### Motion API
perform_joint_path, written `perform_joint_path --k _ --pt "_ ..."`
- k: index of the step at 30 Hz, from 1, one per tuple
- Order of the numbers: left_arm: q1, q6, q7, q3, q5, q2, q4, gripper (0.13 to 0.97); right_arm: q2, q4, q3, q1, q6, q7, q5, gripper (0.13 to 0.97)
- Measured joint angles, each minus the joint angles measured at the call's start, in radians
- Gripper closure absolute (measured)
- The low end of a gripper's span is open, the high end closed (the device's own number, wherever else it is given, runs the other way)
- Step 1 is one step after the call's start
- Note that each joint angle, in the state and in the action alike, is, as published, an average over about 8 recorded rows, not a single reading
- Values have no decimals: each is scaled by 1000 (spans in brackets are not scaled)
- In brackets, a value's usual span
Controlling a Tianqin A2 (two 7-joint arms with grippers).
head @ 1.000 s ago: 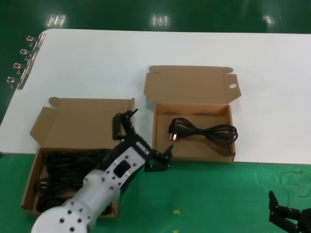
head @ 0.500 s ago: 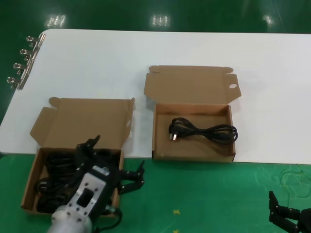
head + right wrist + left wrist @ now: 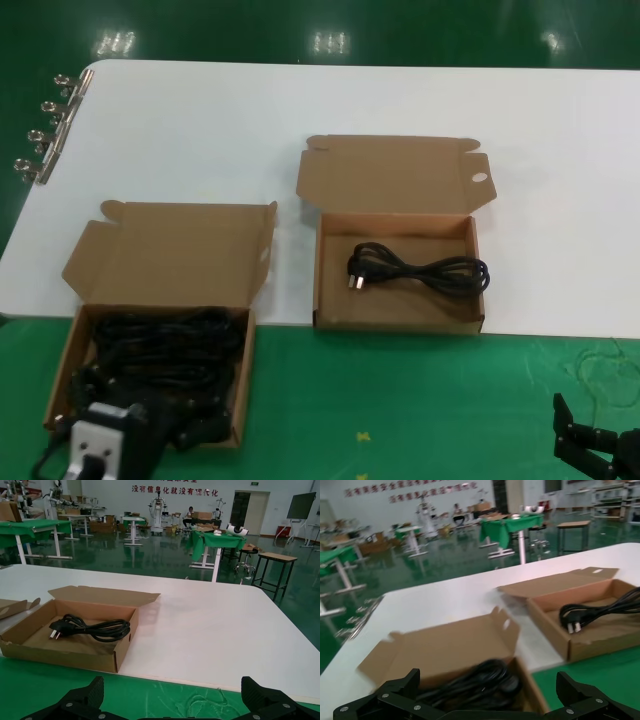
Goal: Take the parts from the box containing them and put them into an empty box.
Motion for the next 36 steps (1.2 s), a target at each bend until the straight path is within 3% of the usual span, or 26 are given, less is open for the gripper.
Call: perform_joint_path --k 7,11,36 --pt "102 -46 -23 -43 -76 -23 -60 132 0 0 0 0 0 0 0 129" --pt "135 -62 -31 -58 -102 -30 -80 132 0 0 0 0 0 0 0 129" --pt "153 -70 -35 -66 -115 -34 -91 132 0 0 0 0 0 0 0 129"
